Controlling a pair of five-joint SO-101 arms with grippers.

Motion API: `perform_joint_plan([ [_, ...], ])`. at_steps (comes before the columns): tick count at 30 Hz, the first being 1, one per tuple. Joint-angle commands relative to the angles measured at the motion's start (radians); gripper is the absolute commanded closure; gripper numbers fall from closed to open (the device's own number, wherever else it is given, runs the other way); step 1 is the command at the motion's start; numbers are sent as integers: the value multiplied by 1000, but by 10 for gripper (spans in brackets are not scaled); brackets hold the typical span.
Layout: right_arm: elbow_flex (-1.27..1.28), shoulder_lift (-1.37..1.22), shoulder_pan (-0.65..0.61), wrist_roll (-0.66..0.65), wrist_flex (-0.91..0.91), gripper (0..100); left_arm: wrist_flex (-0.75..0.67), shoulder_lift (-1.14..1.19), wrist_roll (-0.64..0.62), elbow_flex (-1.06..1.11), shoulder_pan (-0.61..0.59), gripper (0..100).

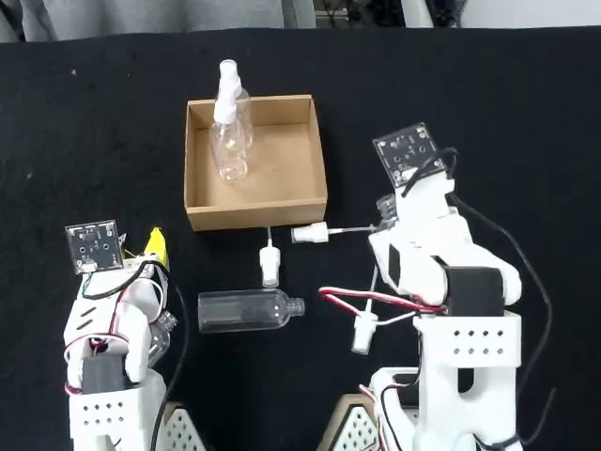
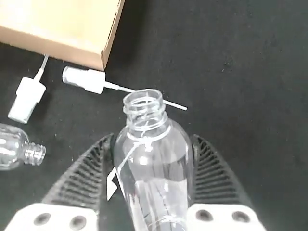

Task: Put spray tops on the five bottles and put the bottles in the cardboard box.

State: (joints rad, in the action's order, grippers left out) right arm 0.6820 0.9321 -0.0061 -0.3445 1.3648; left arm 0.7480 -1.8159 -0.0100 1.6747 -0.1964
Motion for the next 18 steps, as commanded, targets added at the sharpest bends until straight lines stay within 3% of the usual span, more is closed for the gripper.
perform_joint_plan([
  [1,18,41,-23,31,-60,906,2,-8,-3,25,-5,840],
  [18,128,196,-43,92,-132,906,2,-8,-3,25,-4,840],
])
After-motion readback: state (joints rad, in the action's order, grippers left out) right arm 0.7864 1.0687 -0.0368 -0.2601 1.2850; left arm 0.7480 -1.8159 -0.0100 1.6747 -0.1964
